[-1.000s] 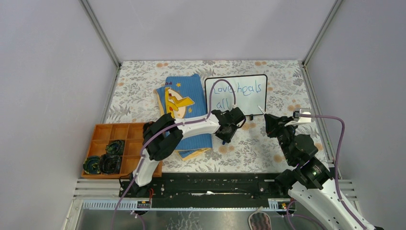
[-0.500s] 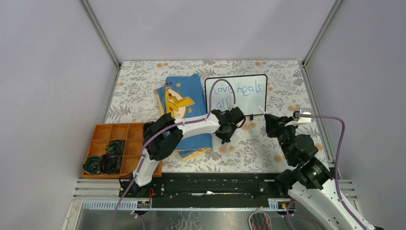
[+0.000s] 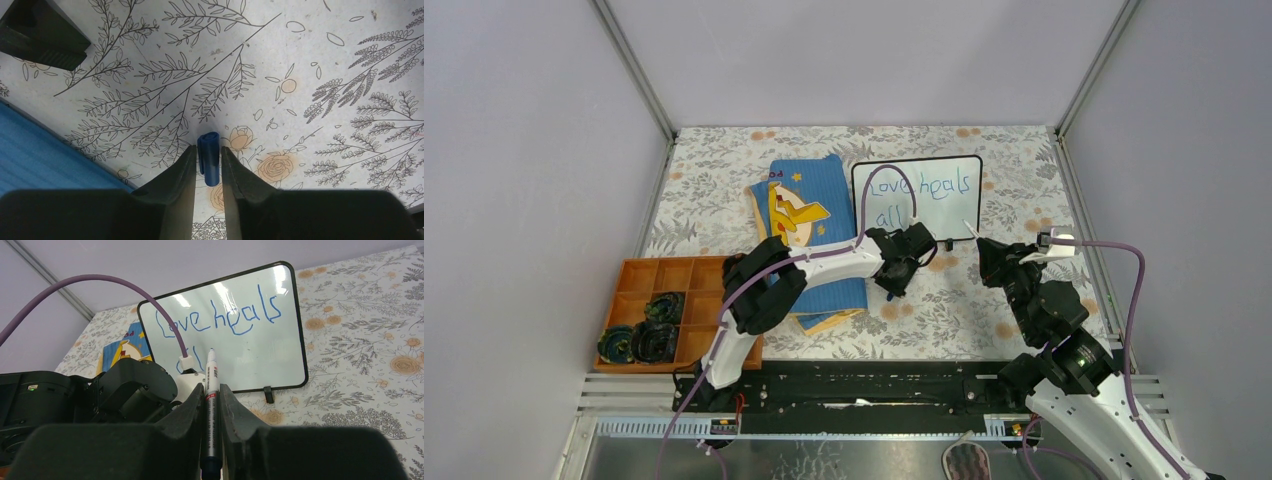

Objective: Write a sentence on the whiteboard
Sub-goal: Close the whiteboard marker at the center of the board.

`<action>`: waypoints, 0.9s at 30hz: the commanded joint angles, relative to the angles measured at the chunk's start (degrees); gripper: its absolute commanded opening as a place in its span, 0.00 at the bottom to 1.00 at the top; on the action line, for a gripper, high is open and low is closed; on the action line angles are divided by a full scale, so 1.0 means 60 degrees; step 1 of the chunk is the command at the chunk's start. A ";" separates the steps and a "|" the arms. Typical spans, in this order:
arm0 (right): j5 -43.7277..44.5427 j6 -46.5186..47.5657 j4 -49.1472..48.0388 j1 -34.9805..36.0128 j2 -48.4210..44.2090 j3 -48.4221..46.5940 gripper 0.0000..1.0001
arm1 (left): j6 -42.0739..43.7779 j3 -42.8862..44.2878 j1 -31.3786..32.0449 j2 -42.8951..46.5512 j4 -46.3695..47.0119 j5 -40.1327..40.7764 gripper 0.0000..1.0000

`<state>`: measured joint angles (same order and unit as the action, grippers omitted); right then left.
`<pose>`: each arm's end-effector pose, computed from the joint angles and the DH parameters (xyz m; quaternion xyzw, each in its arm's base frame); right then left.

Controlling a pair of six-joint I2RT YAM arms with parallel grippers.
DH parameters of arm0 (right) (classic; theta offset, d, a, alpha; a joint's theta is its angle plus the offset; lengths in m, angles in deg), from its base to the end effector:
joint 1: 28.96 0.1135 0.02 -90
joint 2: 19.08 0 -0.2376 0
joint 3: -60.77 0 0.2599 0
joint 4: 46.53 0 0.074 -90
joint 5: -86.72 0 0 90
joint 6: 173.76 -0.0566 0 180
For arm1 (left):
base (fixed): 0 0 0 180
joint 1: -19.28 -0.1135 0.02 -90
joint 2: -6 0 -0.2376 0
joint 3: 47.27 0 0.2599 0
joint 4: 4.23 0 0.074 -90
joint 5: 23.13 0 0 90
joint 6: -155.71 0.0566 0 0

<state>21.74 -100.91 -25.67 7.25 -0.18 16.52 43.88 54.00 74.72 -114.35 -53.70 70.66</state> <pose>0.1392 0.0722 0.3115 0.0471 0.6799 0.1905 0.7065 0.2489 -0.3548 0.1121 0.2780 0.9418 -0.0907 0.1656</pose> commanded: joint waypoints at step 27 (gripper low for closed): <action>0.0716 0.0631 0.0618 -0.0055 -0.0195 -0.1516 0.00 | -0.1308 -0.2056 -0.1591 0.4109 0.2667 -0.1632 0.00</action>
<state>24.16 -99.38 -21.39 7.25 -1.30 11.28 38.92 44.25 67.36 -97.39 -45.98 65.59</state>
